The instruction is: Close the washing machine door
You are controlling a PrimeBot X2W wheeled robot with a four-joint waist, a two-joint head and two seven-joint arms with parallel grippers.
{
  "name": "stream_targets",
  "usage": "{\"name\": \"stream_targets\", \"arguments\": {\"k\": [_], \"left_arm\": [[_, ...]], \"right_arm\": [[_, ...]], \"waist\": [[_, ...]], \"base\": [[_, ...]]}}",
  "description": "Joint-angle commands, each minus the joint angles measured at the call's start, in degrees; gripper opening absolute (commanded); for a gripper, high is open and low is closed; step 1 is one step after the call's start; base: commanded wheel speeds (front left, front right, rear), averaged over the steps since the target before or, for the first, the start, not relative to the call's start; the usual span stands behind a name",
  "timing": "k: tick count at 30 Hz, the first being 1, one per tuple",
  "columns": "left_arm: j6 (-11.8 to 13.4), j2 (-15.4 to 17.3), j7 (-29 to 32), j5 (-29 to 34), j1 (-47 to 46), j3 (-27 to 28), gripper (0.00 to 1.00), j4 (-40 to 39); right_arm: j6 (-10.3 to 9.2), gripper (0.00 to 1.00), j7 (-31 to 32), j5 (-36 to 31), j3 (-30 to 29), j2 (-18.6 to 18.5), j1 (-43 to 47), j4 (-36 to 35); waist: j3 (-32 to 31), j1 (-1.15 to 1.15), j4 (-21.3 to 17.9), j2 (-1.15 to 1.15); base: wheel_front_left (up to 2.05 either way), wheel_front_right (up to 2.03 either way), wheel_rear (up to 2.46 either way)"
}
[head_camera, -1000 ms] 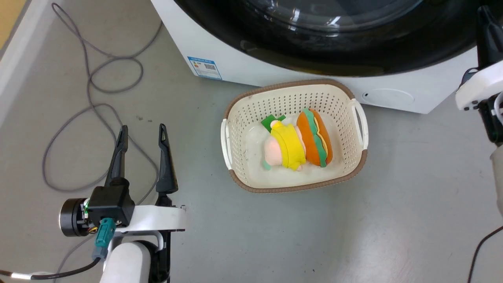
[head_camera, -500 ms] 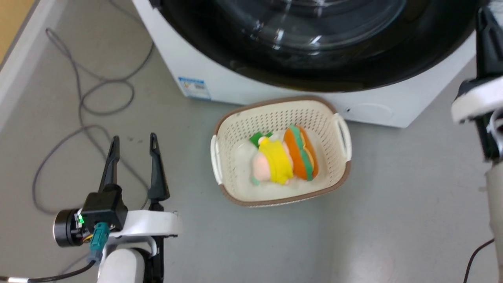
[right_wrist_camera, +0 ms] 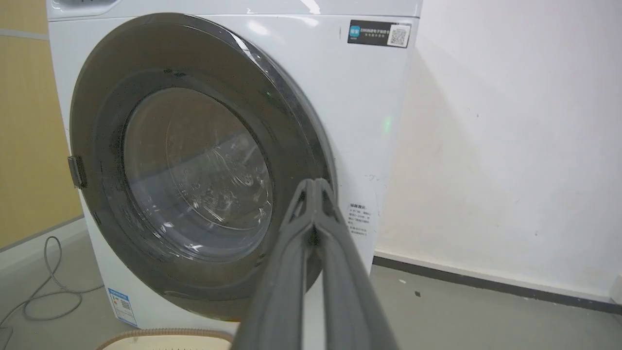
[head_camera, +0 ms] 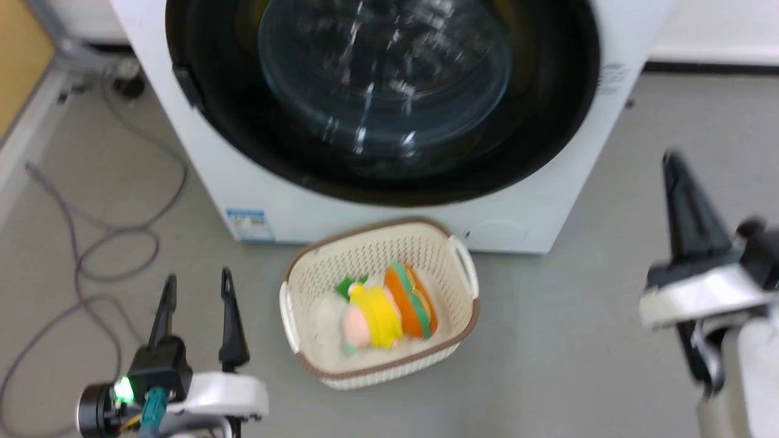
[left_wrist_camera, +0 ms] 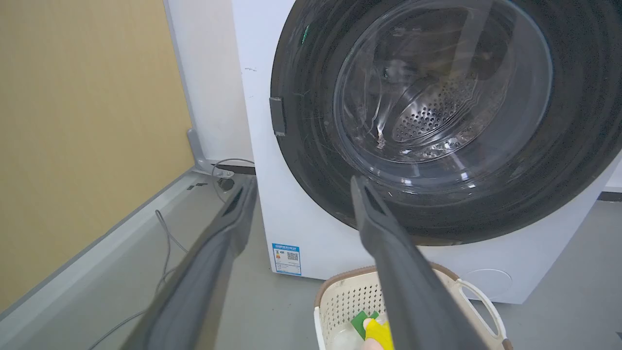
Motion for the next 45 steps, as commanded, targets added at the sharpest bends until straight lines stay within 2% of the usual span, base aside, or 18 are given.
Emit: {"name": "stream_targets", "arguments": {"k": [1,8,9,10,11,12,23,24,45], "left_arm": [[-0.1,0.0,-0.2,0.4,1.6,0.4,1.00,0.3],[-0.6,0.1,-0.2,0.7,6.2,1.3,1.00,0.5],[-0.8,0.2,-0.2,0.7,6.7,1.3,1.00,0.4],[-1.0,0.2,-0.2,0.7,7.2,1.2,1.00,0.3],[-1.2,0.2,-0.2,0.7,7.7,1.2,1.00,0.2],[-1.4,0.2,-0.2,0.8,8.1,1.1,1.00,0.1],[-3.0,0.2,-0.2,1.3,9.3,0.3,1.00,0.0],[-2.9,0.1,0.0,0.9,8.6,0.4,0.00,0.2],[-3.7,0.0,2.3,1.2,7.9,0.3,0.00,-0.4]], "right_arm": [[-0.05,0.00,-0.3,0.0,0.0,0.8,3.2,-0.9],[-0.05,0.00,-0.3,2.6,1.4,3.0,12.6,-1.6],[-0.05,0.08,-0.3,3.1,1.5,3.3,13.7,-1.7],[-0.05,0.35,-0.3,3.6,1.6,3.6,14.8,-1.7],[-0.05,0.95,-0.3,4.0,1.7,3.9,15.8,-1.8],[-0.05,1.00,-0.3,4.2,1.6,4.2,16.8,-1.9],[-0.05,1.00,-0.3,5.5,0.6,5.5,23.2,-4.0],[0.00,0.00,0.0,5.5,0.7,5.2,22.4,-3.6],[-0.01,0.00,2.3,4.2,1.1,5.3,22.4,-4.7]], "waist": [[-4.2,0.00,-2.8,0.00],[-7.9,0.00,-4.7,0.00],[-8.3,0.00,-4.9,0.00],[-8.5,0.00,-5.0,0.00],[-8.7,0.00,-5.1,0.00],[-8.9,0.00,-5.1,0.00],[-10.0,0.00,-4.9,0.00],[-10.0,0.00,-4.9,0.00],[-9.7,0.00,-4.4,0.00]], "base": [[0.00,0.00,0.00],[0.00,0.00,0.00],[0.00,0.00,0.00],[0.00,0.00,0.00],[0.00,0.00,0.00],[0.00,0.00,0.00],[0.00,0.00,0.00],[0.00,0.00,0.00],[0.00,0.00,0.00]]}}
